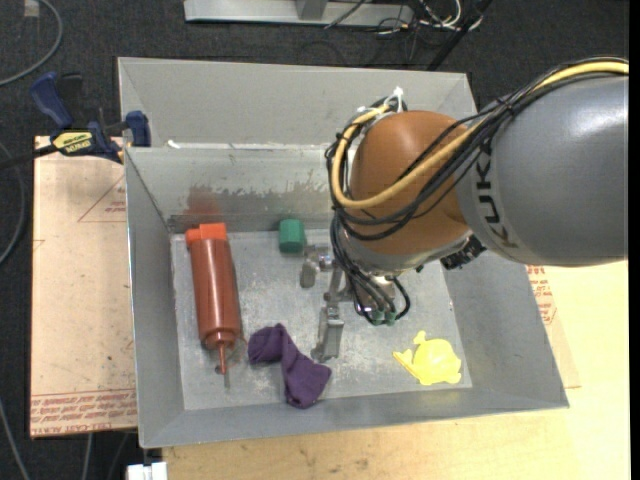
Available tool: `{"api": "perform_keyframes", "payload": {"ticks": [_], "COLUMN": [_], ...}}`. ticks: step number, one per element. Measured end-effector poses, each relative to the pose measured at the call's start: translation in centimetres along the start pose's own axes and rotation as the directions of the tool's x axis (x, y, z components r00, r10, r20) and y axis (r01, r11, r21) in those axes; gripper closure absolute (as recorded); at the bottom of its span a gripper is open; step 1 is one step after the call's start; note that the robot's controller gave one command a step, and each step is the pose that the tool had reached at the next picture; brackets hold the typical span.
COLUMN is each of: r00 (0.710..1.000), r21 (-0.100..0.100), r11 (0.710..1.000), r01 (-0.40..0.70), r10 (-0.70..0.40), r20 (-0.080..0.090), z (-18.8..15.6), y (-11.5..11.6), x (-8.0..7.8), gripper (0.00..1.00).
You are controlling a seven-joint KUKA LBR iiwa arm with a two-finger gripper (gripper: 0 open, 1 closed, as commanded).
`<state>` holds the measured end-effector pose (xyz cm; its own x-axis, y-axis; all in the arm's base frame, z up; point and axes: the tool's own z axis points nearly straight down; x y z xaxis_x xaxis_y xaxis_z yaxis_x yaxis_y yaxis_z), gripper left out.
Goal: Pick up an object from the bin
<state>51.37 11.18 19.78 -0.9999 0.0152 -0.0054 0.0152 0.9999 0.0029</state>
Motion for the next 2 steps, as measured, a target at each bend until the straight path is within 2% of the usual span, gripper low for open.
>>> {"api": "perform_keyframes", "payload": {"ticks": [1, 2], "r00": [0.999, 0.979], "r21": [0.001, -0.001], "r11": [0.999, 0.979], "r01": [-0.048, -0.204], "r10": [0.048, 0.204], "r20": [-0.002, -0.001], "z": [6.0, 12.9], "y": [1.9, 7.9], "x": [1.2, 1.0], "gripper": [0.0, 1.0]}}
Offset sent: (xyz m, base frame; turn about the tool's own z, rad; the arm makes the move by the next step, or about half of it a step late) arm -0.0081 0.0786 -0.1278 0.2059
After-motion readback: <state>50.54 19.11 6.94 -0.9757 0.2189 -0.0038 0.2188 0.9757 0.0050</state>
